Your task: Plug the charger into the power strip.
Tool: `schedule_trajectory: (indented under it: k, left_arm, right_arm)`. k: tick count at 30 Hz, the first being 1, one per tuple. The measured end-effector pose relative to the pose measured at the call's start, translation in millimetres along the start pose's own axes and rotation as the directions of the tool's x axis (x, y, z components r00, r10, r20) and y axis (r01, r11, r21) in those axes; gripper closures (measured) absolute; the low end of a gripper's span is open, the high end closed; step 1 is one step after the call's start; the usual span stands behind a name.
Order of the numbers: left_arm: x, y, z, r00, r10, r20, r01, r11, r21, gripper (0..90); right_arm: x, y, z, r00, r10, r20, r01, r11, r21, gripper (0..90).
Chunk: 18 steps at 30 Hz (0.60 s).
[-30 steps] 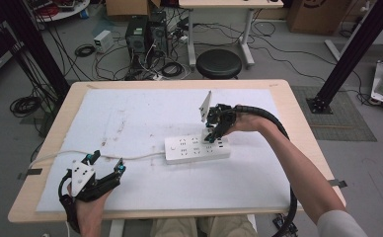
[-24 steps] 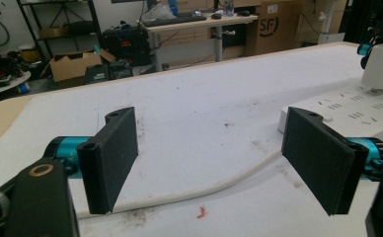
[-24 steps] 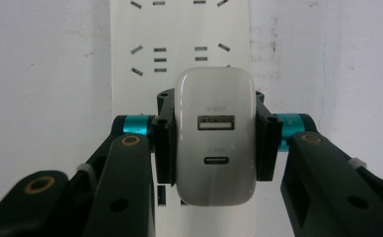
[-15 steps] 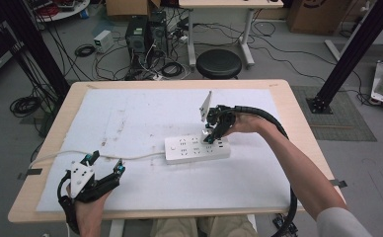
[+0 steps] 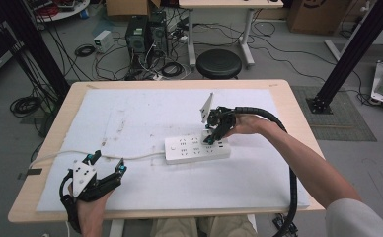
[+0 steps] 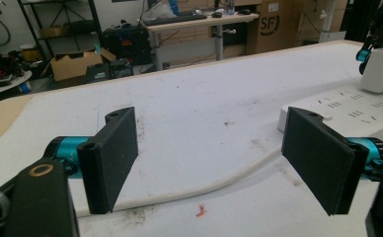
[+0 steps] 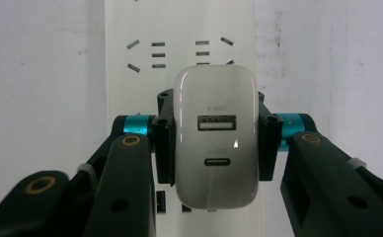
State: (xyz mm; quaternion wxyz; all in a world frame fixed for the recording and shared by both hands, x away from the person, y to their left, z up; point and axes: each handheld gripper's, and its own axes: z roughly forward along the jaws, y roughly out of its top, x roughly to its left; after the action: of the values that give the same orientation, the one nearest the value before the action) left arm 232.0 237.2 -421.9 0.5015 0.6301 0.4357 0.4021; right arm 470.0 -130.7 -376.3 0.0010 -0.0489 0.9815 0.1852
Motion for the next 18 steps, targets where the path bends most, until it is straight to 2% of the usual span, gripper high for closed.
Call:
schedule_trajectory:
  k: [2,12,15,18]
  left_arm:
    - [0.6,0.3,-0.5,1.0,0.003,-0.005,-0.003,1.0,0.0,21.8]
    - [-0.5,0.2,0.2,1.0,0.005,-0.006,-0.005,1.0,0.005,21.8]
    - [0.1,-0.5,-0.4,1.0,0.002,-0.006,-0.002,1.0,0.004,21.8]
    - [1.6,-0.9,-0.5,1.0,0.002,-0.008,-0.002,1.0,0.007,21.8]
  right_arm:
    - [-2.4,0.9,0.3,0.9998,0.007,-0.016,-0.006,1.0,0.01,63.6]
    - [0.3,6.1,5.0,0.9999,-0.014,-0.001,0.014,0.999,0.036,63.7]
    - [-0.7,0.6,6.6,1.0,0.003,-0.008,-0.003,1.0,0.004,63.7]
    - [-0.8,-0.2,6.9,0.9999,0.003,-0.011,-0.003,1.0,-0.002,63.7]
